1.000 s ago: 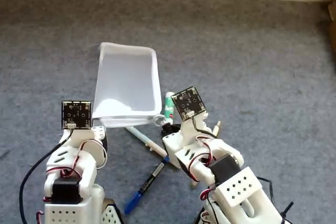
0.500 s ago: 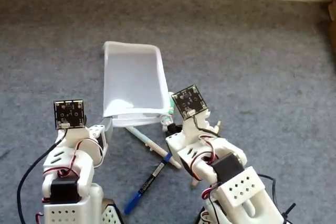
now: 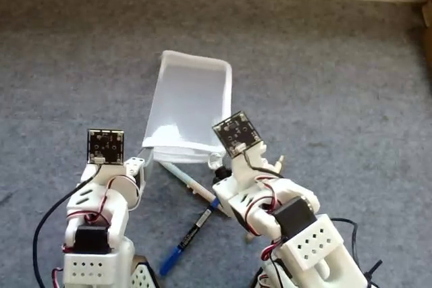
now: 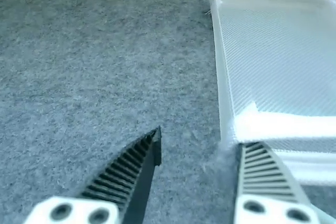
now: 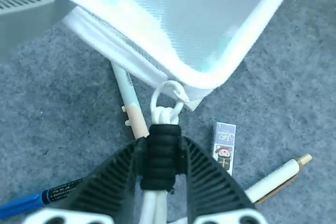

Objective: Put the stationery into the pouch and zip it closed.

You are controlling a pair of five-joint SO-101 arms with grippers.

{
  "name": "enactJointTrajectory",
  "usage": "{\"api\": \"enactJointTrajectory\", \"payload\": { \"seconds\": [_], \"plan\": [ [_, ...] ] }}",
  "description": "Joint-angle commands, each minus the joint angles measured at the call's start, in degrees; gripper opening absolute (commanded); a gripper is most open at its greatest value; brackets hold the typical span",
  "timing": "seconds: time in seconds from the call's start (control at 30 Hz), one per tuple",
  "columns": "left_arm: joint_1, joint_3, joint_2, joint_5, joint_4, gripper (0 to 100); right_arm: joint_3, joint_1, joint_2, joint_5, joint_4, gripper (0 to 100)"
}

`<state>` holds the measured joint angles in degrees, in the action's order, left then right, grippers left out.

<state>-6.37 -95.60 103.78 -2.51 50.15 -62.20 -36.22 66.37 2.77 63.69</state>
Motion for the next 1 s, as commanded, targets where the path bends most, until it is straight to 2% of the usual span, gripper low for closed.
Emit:
{"api": "enactJointTrajectory", "payload": {
  "seconds": [0.0,0.2,0.37,0.63,0.87,0.97],
  "plan": [
    [4.26,-0.04,1.01,0.88,-1.76,23,4.18,-1.98,1.36,1.23,0.57,0.5],
    [7.60,-0.04,1.01,0.97,-2.02,23,5.23,-2.07,1.36,1.41,2.24,0.5],
    [7.87,-1.54,1.01,1.58,-6.51,23,10.15,-2.07,1.36,1.41,7.60,0.5],
    [9.10,-1.54,0.92,3.87,-6.33,23,11.21,-2.15,1.45,1.49,8.48,0.5],
    [10.42,-1.54,0.92,3.96,-4.66,23,11.21,-11.03,10.77,4.13,12.97,0.5],
    [10.24,-1.54,0.92,3.87,-4.57,23,10.77,-11.38,16.31,4.57,13.14,0.5]
  ]
}}
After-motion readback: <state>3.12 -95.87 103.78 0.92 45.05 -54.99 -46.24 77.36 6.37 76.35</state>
